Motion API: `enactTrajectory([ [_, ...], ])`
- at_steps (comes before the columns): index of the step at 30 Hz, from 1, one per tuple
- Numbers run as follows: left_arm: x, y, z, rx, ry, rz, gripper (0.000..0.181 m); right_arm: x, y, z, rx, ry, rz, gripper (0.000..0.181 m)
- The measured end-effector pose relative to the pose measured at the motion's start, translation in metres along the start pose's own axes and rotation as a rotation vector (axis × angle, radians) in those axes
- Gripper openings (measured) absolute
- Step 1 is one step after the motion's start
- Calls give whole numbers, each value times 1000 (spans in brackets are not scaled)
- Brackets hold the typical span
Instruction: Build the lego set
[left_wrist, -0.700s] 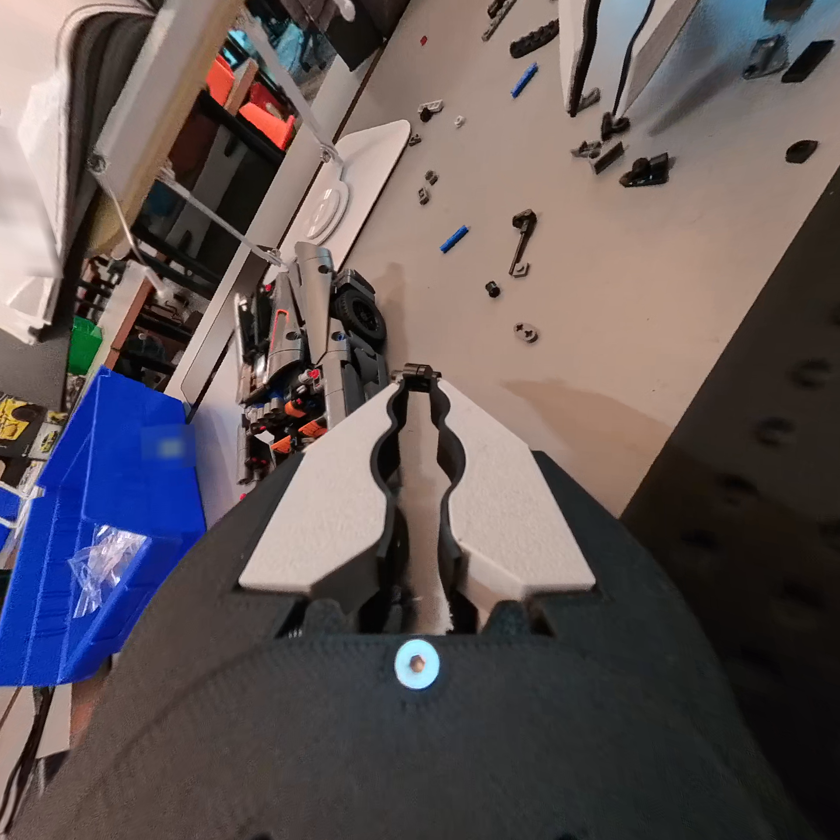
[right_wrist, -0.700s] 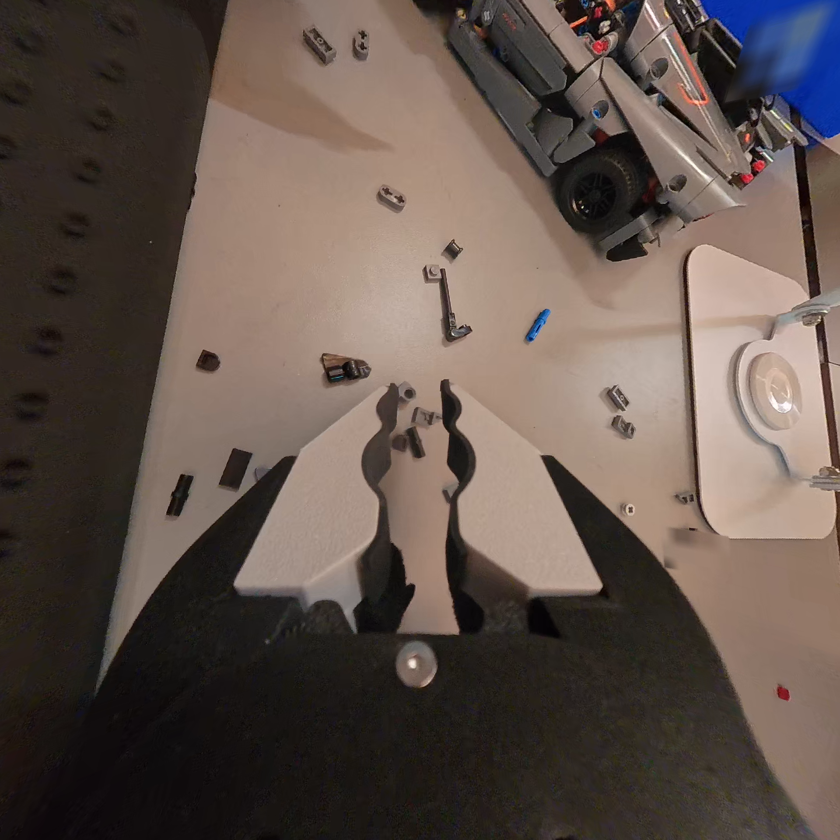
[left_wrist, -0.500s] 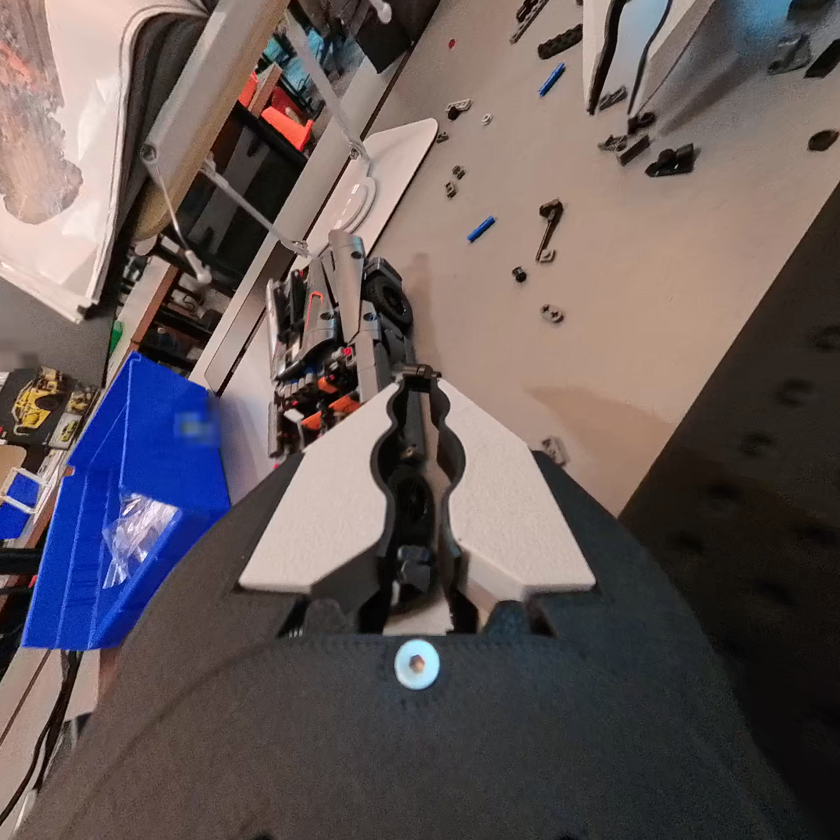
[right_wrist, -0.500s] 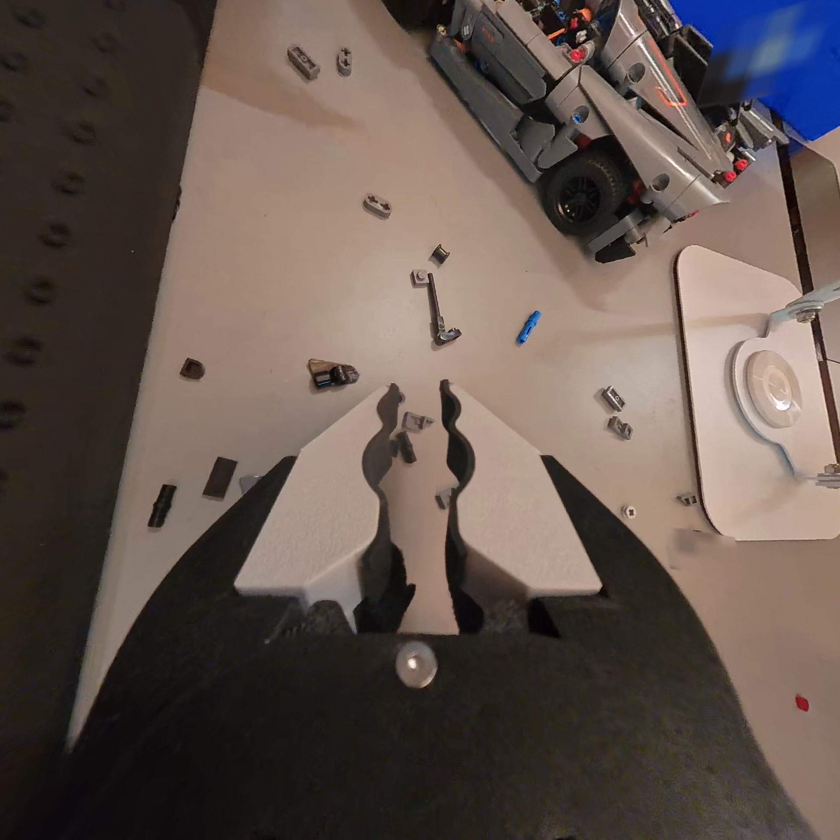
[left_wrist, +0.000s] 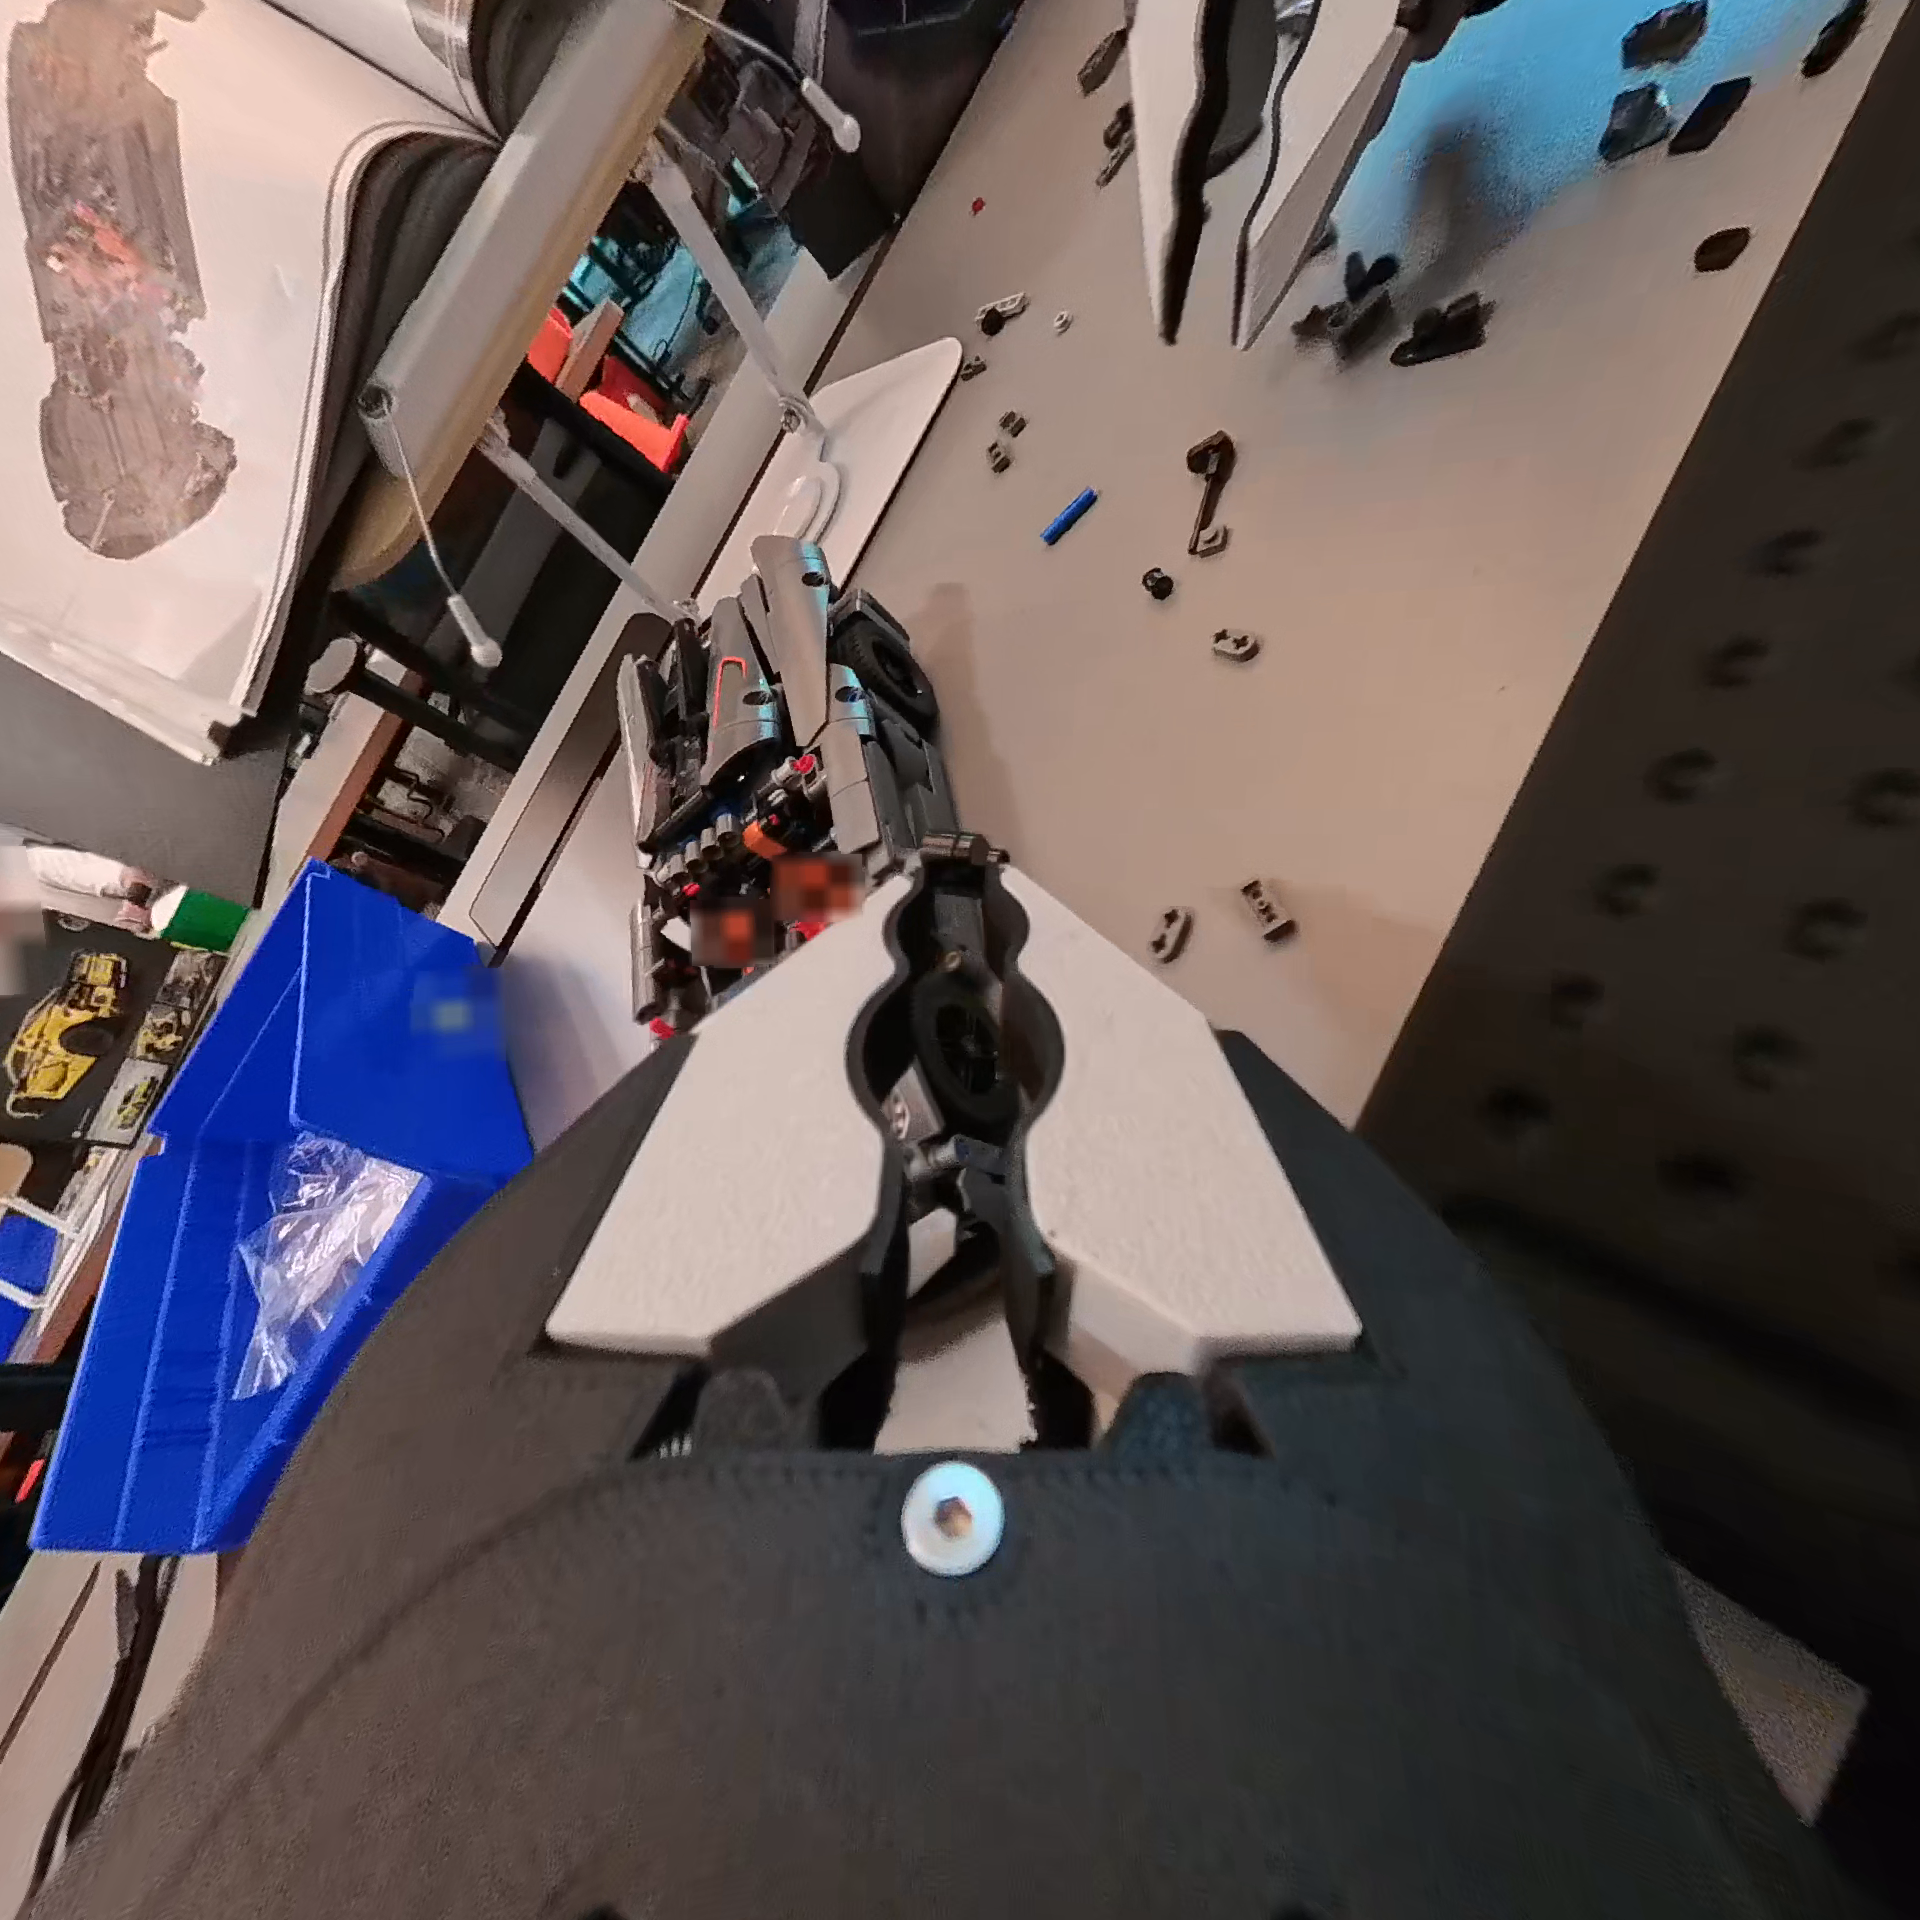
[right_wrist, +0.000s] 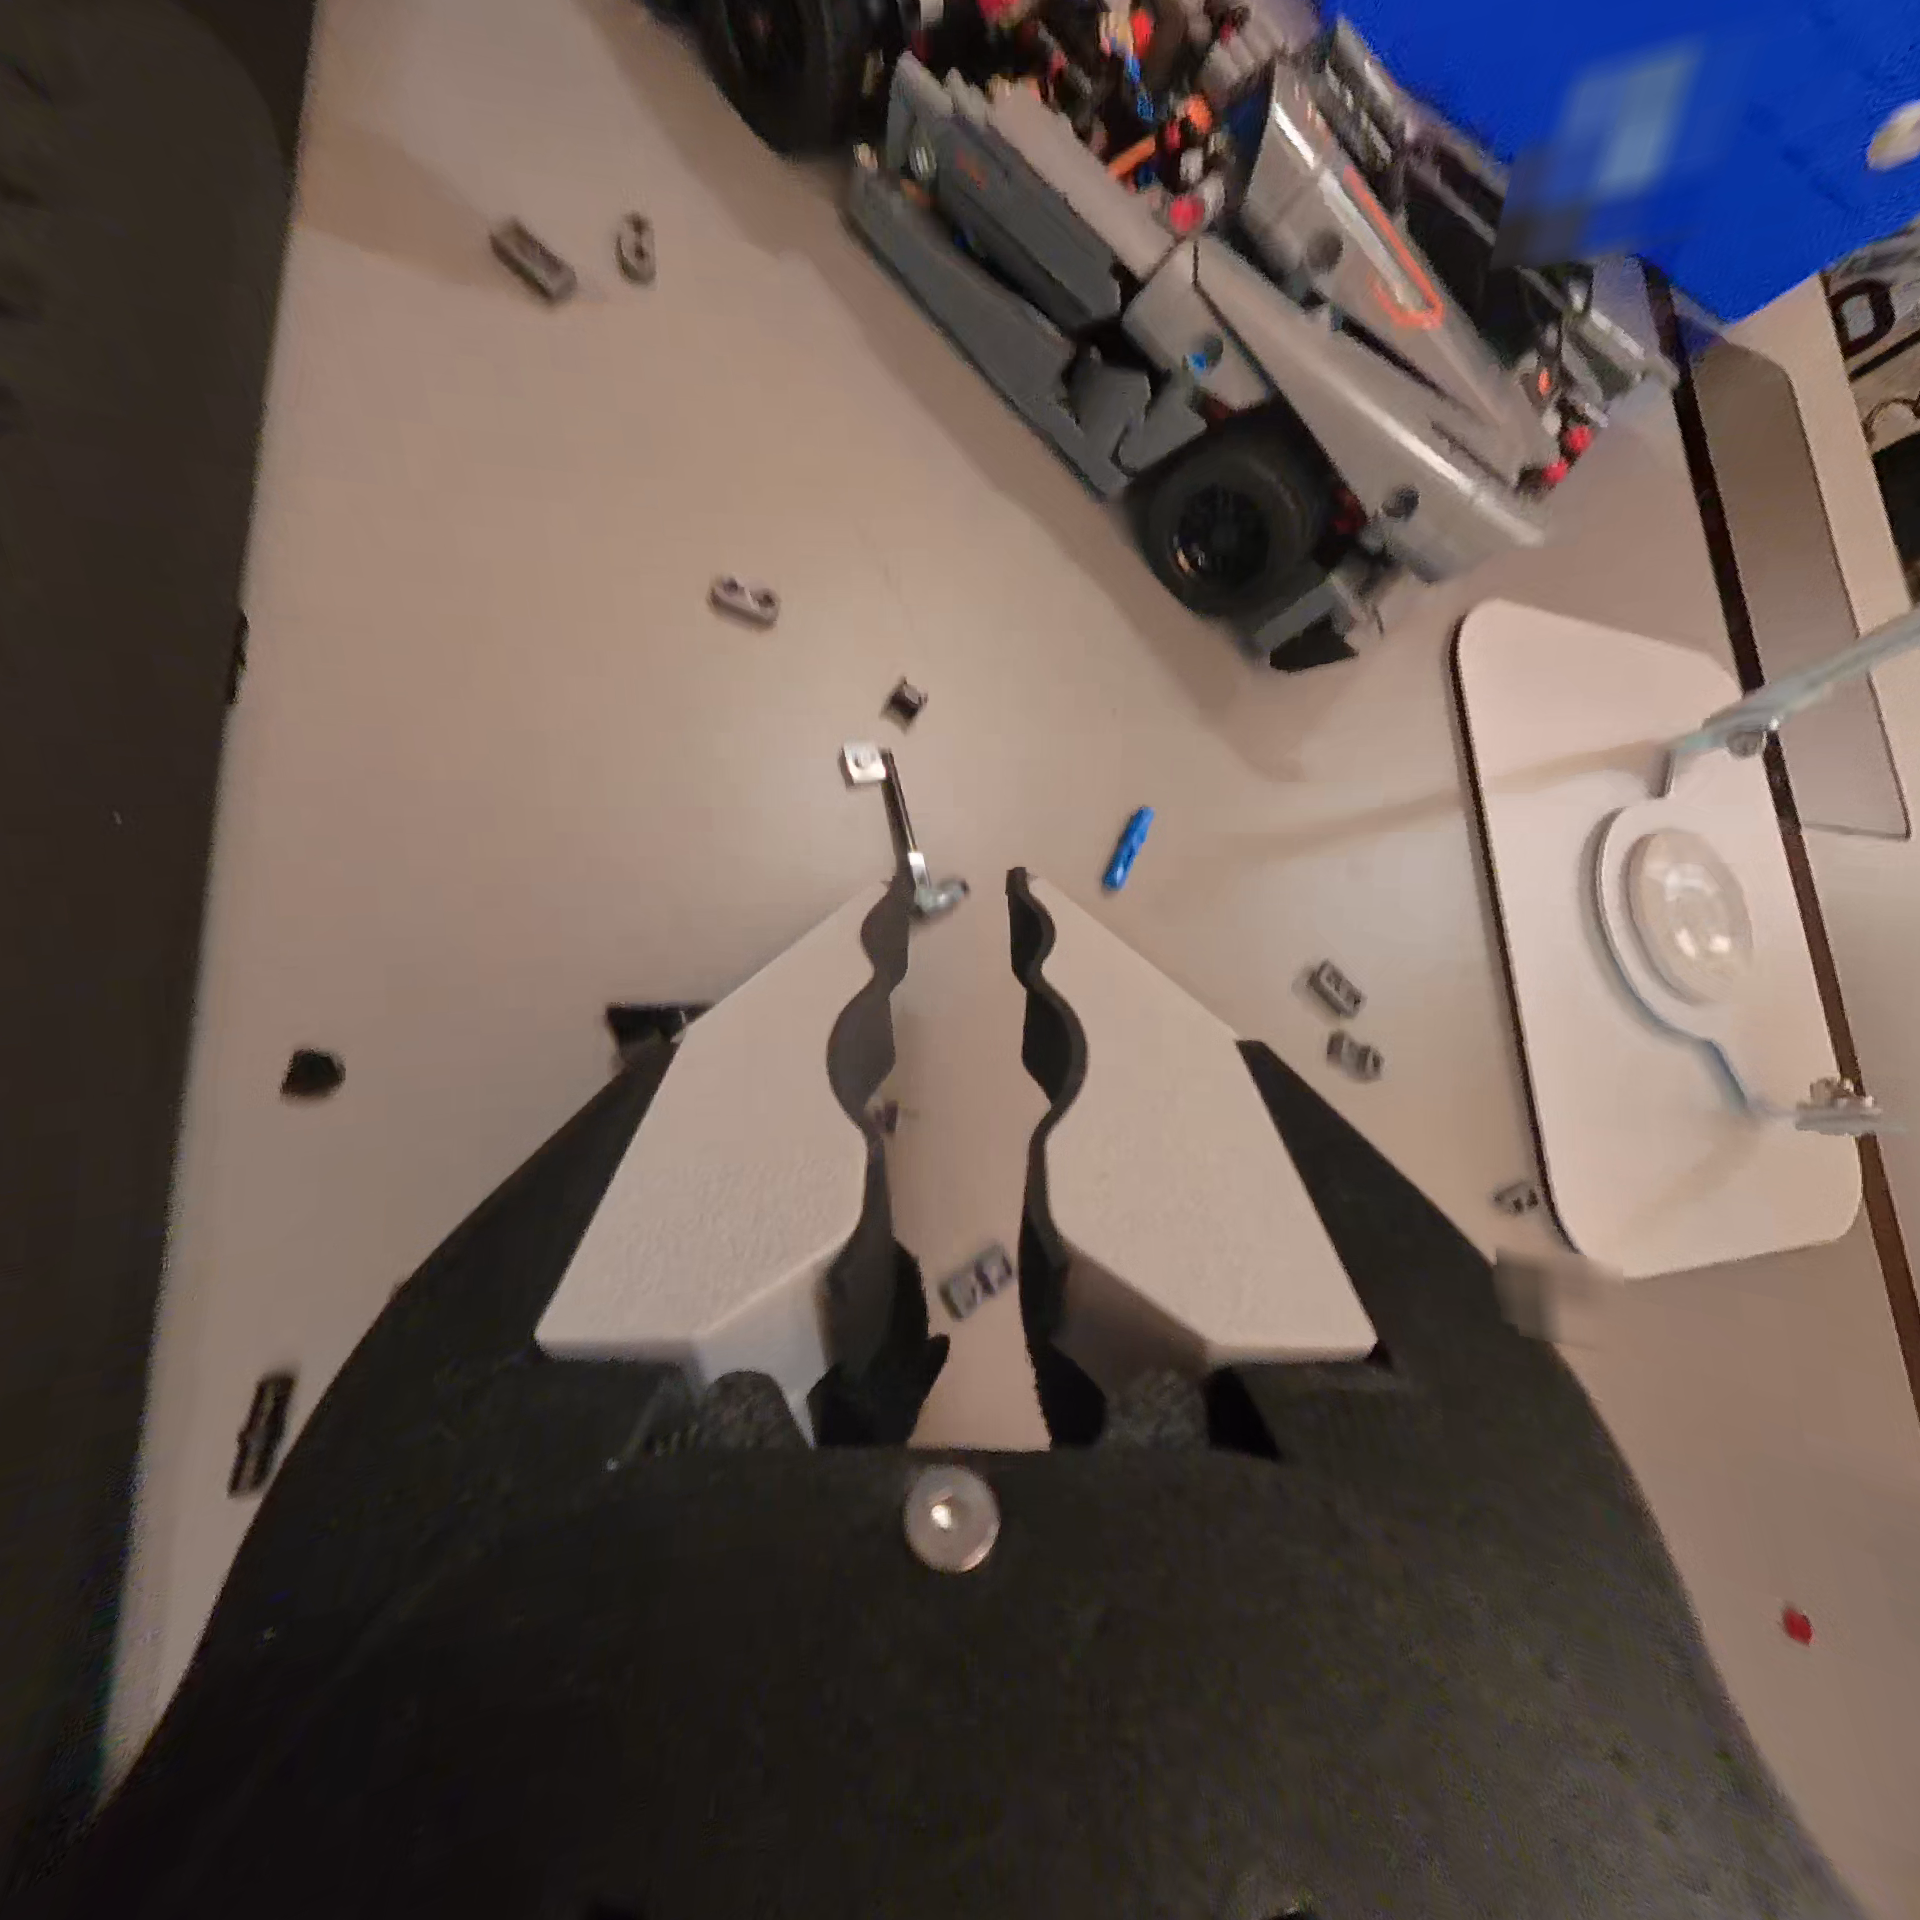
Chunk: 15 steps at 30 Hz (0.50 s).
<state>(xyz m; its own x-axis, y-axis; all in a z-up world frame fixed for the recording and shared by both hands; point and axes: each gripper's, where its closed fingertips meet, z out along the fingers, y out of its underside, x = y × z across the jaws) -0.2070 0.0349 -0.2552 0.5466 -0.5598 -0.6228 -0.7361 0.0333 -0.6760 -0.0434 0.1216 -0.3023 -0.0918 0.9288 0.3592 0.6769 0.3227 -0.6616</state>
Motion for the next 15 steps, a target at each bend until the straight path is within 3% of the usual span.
enactTrajectory([
  [10, -18, -12, -2, 152, -26, -75, 7, -23, -103, 25, 143, -52, -63, 19],
  [15, -10, -18, -2, 182, -15, -77, 7, -36, -129, 42, 184, -98, -31, 21],
])
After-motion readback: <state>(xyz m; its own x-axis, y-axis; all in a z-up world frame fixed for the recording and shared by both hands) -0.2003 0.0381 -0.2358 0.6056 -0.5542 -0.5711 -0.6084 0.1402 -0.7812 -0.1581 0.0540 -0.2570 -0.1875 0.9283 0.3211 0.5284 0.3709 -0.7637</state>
